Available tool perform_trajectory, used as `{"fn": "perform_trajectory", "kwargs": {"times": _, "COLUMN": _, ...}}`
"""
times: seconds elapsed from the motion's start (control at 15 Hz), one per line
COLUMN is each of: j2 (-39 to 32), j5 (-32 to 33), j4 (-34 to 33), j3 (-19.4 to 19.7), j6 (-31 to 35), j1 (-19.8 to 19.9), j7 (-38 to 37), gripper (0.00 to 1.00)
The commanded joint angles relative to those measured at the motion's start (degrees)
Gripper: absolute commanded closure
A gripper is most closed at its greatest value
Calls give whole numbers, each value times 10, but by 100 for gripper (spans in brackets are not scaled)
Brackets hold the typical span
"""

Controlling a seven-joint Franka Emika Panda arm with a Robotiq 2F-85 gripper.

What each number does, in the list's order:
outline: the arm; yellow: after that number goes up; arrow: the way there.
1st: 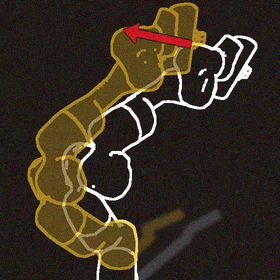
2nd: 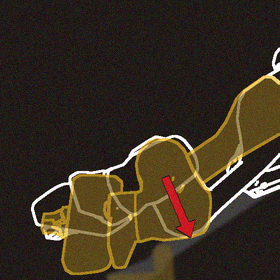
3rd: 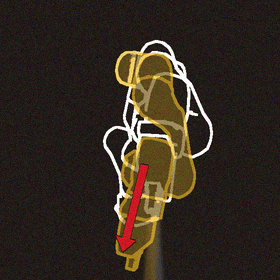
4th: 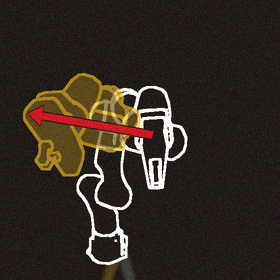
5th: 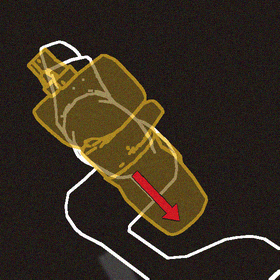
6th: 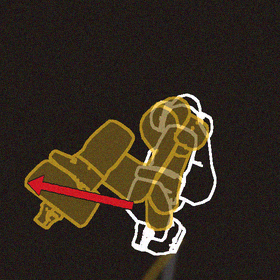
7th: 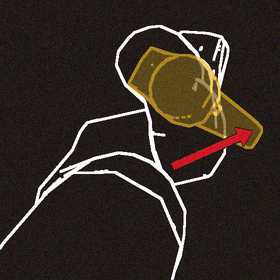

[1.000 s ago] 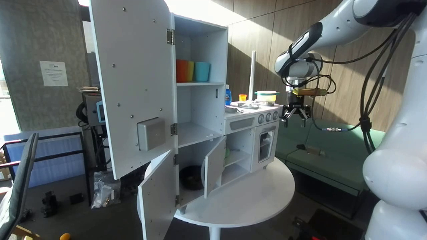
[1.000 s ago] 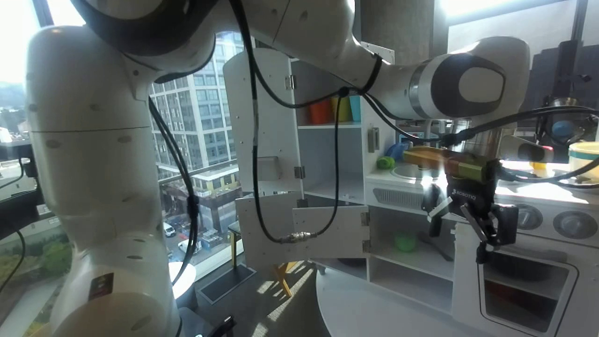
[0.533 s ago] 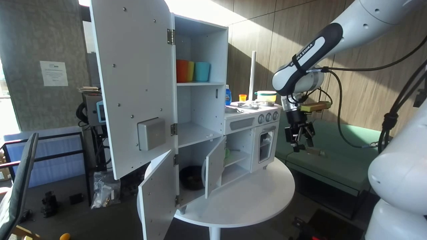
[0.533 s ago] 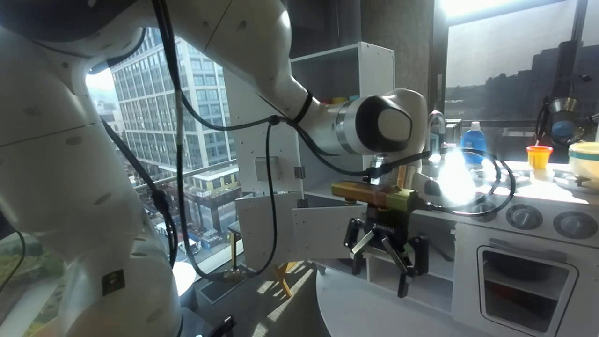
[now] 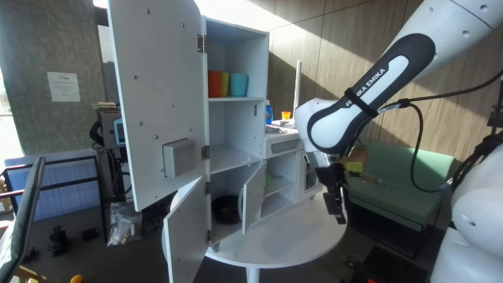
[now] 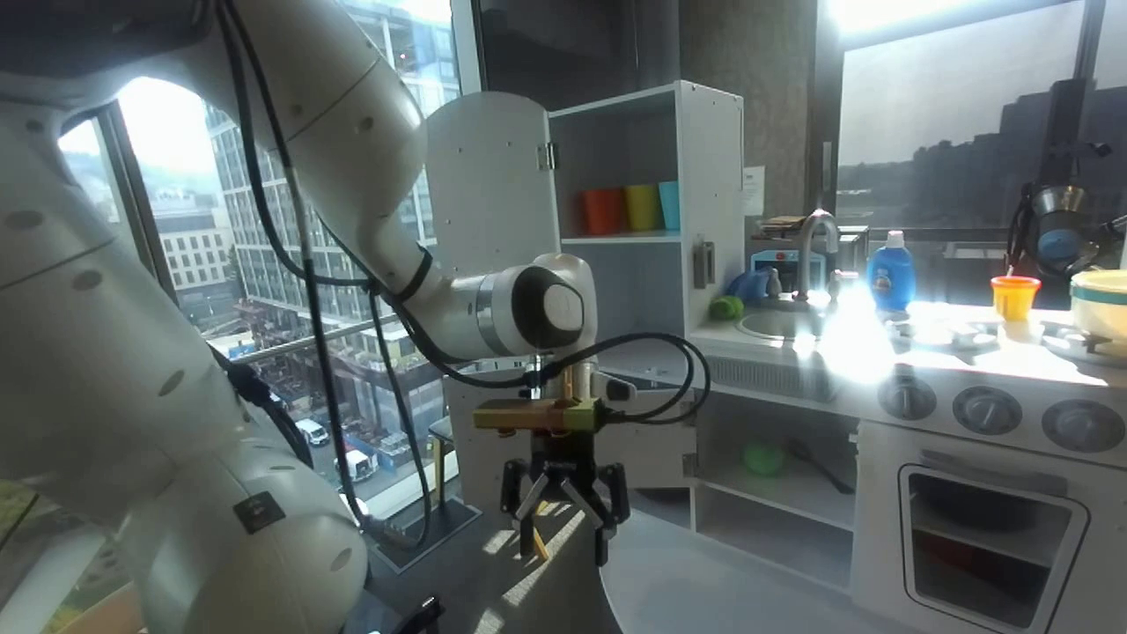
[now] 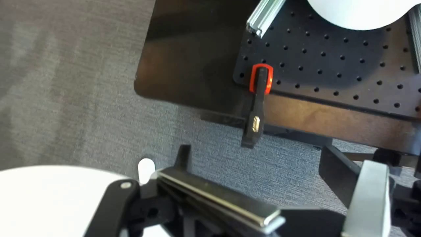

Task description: Close all the cabinet doors

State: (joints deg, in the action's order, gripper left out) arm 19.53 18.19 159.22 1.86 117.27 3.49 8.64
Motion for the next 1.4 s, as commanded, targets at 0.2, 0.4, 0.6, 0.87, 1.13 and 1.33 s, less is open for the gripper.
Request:
{"fn": "perform_trajectory", "kwargs": {"times": 0.2, "j2": -29, "j5": -35, "j4": -4, "j3": -155, "j6": 115, "j1": -158, "j7": -114, "gripper": 0}}
{"fn": "perform_trajectory", "kwargs": {"times": 0.4, "j2": -38, "j5": -29, "j4": -28, "j3": -235, "j6": 167, "j1": -215, "j7": -203, "gripper": 0}}
{"fn": "perform_trajectory", "kwargs": {"times": 0.6, "j2": -27, "j5": -19, "j4": -52, "j3": -284, "j6": 216, "j1": -238, "j7": -281, "gripper": 0}}
{"fn": "perform_trajectory", "kwargs": {"times": 0.87, "j2": -34, "j5": -28, "j4": -62, "j3": -300, "j6": 214, "j1": -241, "j7": -298, "gripper": 0}}
{"fn": "perform_trajectory", "kwargs": {"times": 1.13, "j2": -35, "j5": -28, "j4": -65, "j3": -301, "j6": 215, "j1": -239, "j7": -302, "gripper": 0}}
{"fn": "perform_trajectory", "kwargs": {"times": 1.33, "j2": -21, "j5": 29, "j4": -62, "j3": -307, "j6": 288, "j1": -203, "j7": -376, "gripper": 0}}
